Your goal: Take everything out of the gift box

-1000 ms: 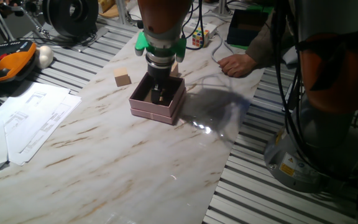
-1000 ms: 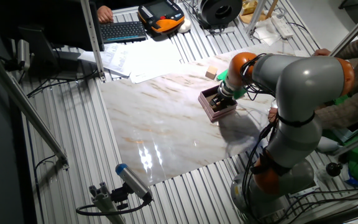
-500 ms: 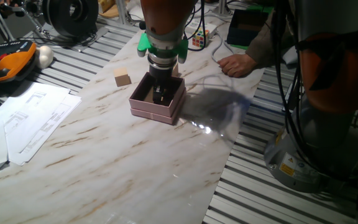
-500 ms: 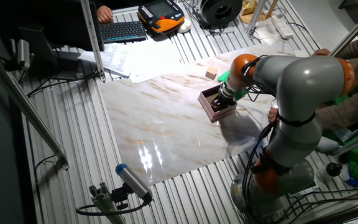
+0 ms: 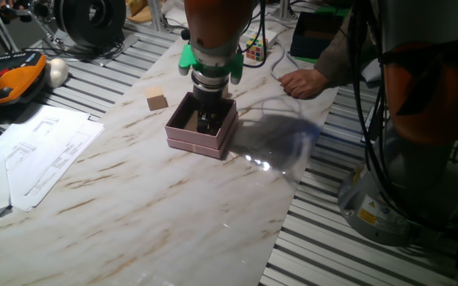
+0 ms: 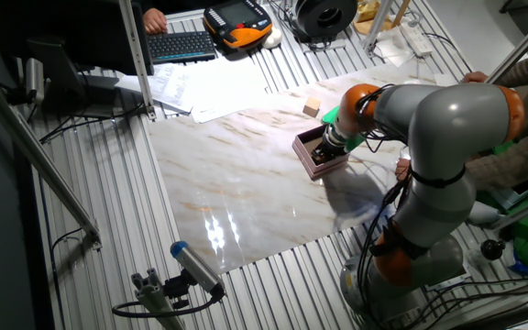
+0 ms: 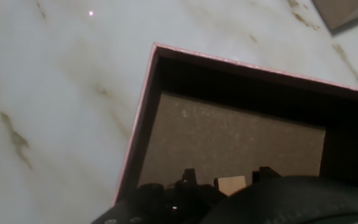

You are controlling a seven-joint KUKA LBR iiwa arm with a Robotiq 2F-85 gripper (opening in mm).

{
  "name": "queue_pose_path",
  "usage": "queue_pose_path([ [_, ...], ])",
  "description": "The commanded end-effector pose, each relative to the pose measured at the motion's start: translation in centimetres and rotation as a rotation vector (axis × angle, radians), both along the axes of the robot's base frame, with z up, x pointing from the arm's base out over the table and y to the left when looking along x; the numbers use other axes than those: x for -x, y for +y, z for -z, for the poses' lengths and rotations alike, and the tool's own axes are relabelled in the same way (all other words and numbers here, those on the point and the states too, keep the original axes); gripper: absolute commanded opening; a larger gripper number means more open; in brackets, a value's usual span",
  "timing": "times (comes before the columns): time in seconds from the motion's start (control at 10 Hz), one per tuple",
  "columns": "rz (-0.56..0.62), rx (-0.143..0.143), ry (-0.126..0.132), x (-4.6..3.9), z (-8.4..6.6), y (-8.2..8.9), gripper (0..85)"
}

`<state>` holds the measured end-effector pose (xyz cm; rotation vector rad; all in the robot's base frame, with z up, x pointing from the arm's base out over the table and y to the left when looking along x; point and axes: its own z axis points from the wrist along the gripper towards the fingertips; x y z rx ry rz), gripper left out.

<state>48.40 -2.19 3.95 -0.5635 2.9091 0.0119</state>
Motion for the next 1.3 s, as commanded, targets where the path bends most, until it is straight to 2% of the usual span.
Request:
queue_pose_path([
  [0.0,-0.008,0.005,-0.002,0.00,0.0,-0.1,51.0],
  [0.1,-0.019,0.011,-0.005,0.00,0.1,-0.1,34.0],
  [0.2,-0.038,0.017,-0.014,-0.03,0.1,-0.1,34.0],
  [0.3,-0.058,0.022,-0.011,-0.11,0.0,-0.2,17.0],
  [0.4,-0.058,0.023,-0.005,-0.22,-0.2,-0.2,17.0],
  [0.5,-0.058,0.024,0.001,-0.34,-0.4,-0.2,0.0],
  [0.8,-0.059,0.033,0.030,-1.01,-1.7,-0.6,0.0],
  [0.9,-0.060,0.042,0.044,-1.36,-2.8,-0.8,0.0],
  [1.1,-0.061,0.051,0.103,-2.25,-6.1,-1.6,0.0],
  [1.2,-0.061,0.055,0.118,-2.49,-7.7,-1.9,0.0],
])
